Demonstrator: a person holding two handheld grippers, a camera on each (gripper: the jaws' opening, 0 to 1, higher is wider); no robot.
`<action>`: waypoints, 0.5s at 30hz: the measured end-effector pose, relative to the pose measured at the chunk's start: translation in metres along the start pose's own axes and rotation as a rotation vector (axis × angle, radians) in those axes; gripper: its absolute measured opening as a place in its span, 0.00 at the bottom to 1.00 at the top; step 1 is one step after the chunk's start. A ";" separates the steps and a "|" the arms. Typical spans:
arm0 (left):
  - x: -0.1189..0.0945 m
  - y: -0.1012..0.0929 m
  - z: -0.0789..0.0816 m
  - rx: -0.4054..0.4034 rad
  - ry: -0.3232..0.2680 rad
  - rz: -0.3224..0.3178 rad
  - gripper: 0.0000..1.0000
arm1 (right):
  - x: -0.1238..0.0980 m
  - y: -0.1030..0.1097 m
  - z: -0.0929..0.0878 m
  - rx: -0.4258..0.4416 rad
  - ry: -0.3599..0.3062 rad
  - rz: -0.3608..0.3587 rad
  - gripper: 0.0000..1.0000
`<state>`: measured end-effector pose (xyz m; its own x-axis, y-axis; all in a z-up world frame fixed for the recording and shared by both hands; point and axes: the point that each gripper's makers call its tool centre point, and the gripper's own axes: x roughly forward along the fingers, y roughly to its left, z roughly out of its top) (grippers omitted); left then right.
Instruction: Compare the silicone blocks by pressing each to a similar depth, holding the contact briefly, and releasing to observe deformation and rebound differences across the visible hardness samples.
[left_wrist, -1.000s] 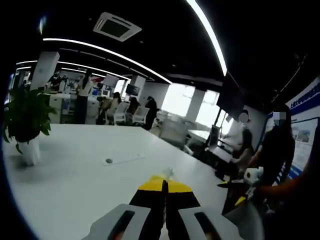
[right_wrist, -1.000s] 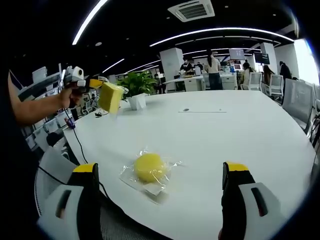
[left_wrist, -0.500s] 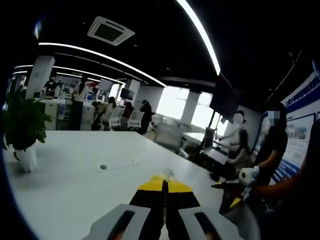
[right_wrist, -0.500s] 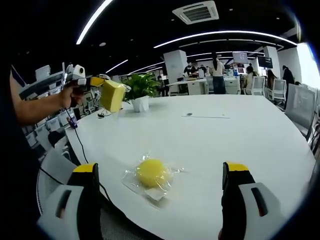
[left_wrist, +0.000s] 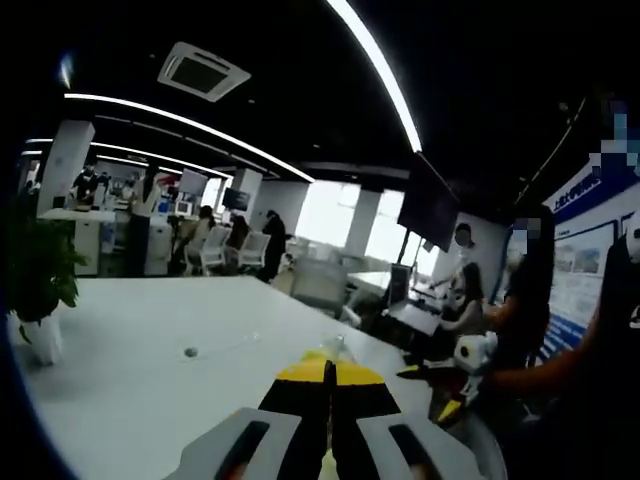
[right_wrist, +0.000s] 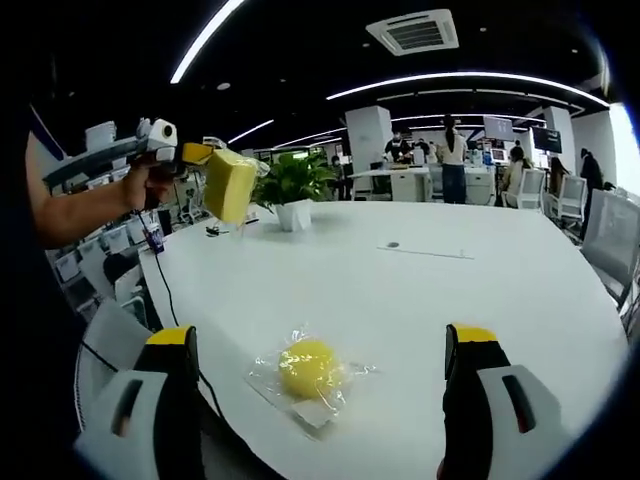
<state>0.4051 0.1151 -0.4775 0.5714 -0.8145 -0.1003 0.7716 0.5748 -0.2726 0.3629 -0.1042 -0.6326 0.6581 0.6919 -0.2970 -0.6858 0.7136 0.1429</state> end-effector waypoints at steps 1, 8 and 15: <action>0.000 -0.002 0.002 0.003 -0.003 -0.003 0.00 | 0.000 0.001 0.001 -0.004 -0.001 0.004 0.96; 0.001 -0.016 0.012 0.021 -0.020 -0.036 0.00 | 0.007 0.005 0.019 -0.034 -0.016 0.036 0.96; 0.002 -0.027 0.016 0.026 -0.025 -0.065 0.00 | 0.020 0.022 0.034 -0.049 -0.028 0.116 0.96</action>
<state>0.3901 0.0991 -0.4546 0.5262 -0.8483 -0.0591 0.8143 0.5227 -0.2523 0.3712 -0.0711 -0.6034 0.5817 0.7727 -0.2542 -0.7717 0.6230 0.1278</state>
